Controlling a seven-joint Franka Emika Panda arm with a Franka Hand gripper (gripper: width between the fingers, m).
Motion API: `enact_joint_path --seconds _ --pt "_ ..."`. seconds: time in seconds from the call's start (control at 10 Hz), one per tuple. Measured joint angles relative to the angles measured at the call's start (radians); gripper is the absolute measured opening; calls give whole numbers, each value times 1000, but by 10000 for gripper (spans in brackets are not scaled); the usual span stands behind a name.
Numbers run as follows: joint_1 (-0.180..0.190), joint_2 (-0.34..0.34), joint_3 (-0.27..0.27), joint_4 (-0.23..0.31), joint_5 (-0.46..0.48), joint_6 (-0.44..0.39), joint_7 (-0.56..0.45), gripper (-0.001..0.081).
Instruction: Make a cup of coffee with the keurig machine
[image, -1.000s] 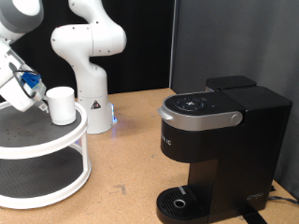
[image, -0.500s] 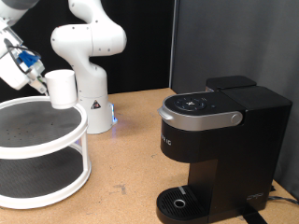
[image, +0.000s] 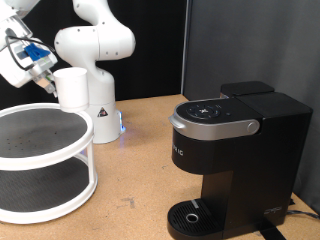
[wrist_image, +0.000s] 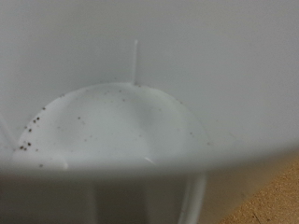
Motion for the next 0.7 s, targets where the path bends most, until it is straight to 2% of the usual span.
enact_joint_path --seconds 0.1,0.3,0.5,0.7 --pt "6 9 2 15 0 -22 3 68" --pt "5 9 3 5 15 -3 8 68" --pt "22 9 27 -33 92 101 59 68" --pt "68 28 71 -59 155 214 128 68"
